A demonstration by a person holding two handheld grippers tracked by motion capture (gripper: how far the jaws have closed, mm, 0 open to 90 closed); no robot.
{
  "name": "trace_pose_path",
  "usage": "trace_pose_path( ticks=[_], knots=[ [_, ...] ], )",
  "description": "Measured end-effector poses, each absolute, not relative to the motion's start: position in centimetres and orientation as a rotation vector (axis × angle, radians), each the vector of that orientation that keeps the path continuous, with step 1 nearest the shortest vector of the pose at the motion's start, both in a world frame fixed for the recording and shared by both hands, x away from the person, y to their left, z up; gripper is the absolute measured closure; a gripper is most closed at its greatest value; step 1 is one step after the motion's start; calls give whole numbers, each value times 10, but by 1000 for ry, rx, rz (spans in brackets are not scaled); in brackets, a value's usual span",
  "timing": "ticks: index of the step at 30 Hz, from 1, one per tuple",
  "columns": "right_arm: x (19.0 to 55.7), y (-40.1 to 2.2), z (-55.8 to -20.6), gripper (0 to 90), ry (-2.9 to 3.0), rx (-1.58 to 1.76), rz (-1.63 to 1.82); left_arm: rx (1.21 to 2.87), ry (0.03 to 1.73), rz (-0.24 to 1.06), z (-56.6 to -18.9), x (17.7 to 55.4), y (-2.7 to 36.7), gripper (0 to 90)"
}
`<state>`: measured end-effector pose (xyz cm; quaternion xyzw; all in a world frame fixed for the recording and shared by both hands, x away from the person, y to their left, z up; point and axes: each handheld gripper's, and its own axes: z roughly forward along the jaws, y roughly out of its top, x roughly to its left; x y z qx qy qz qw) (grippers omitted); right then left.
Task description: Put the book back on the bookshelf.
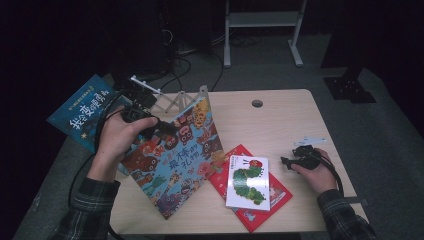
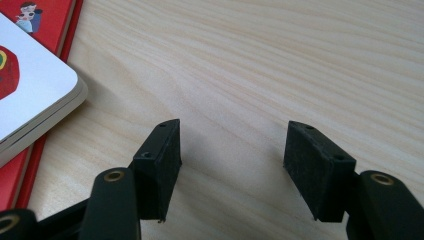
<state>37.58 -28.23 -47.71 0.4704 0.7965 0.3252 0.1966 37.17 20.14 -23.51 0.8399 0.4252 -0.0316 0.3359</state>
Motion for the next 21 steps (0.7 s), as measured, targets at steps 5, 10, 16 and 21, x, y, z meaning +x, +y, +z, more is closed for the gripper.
trace_pose_path(
  ticks=[5,10,16,21],
  knots=[
    [376,-282,-477,386,2228,1318,909,2160,1149,-67,-234,369,219,806],
    [376,-282,-477,386,2228,1313,907,2124,1186,-52,-231,366,239,806],
    [376,-282,-477,386,2228,1312,907,2083,1246,-32,-230,361,265,806],
    [376,-281,-477,387,2228,1309,904,2047,1304,-8,-232,357,287,806]
  ],
)
